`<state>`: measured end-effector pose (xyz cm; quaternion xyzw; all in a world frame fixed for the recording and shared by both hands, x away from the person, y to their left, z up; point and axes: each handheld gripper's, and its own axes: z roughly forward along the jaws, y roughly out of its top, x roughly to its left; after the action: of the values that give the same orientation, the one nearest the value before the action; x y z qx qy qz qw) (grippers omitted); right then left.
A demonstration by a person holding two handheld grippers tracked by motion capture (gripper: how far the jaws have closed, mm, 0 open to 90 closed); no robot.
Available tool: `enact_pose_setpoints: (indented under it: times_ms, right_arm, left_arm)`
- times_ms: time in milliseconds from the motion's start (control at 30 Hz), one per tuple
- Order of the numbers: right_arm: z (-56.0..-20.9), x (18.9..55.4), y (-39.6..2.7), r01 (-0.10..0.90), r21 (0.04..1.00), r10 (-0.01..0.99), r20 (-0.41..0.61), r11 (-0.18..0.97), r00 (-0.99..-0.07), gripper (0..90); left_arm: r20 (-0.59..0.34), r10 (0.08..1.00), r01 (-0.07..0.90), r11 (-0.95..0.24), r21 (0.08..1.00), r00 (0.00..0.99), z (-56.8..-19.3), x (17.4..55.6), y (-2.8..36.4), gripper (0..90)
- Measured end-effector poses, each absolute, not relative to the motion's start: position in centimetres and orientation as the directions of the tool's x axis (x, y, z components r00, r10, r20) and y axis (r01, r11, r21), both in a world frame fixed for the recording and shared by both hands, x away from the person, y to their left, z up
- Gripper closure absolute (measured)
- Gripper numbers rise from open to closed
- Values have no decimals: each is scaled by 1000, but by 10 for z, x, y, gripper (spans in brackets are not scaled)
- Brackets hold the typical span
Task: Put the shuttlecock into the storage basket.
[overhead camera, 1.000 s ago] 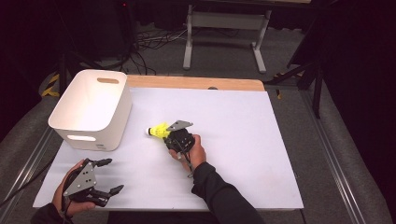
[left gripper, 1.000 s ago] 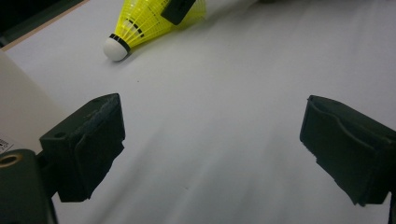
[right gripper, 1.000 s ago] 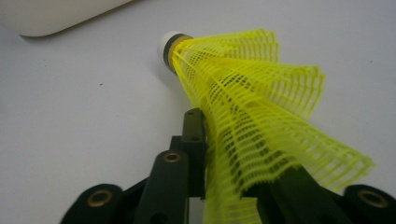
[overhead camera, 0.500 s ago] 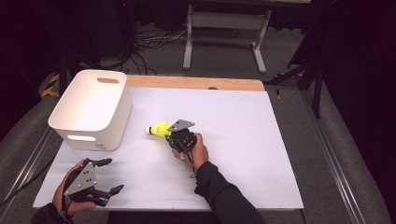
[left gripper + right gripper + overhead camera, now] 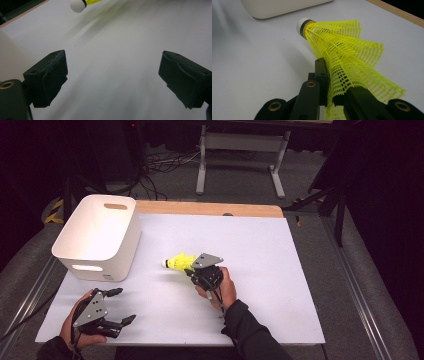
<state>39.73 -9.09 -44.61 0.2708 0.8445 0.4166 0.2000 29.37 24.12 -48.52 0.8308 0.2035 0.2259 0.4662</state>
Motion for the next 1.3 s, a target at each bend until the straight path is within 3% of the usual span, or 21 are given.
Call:
enact_pose_setpoints:
  times_ms: [500, 1300]
  right_arm:
    - [-421, 369, -115, 199, 827, 548, -151, 526, -823, 864]
    - [-420, 354, -117, 148, 801, 461, -172, 580, -871, 865]
  left_arm:
    - [210, 506, 94, -511, 854, 837, -479, 320, 203, 125]
    - [200, 471, 83, -512, 855, 859, -476, 340, 176, 139]
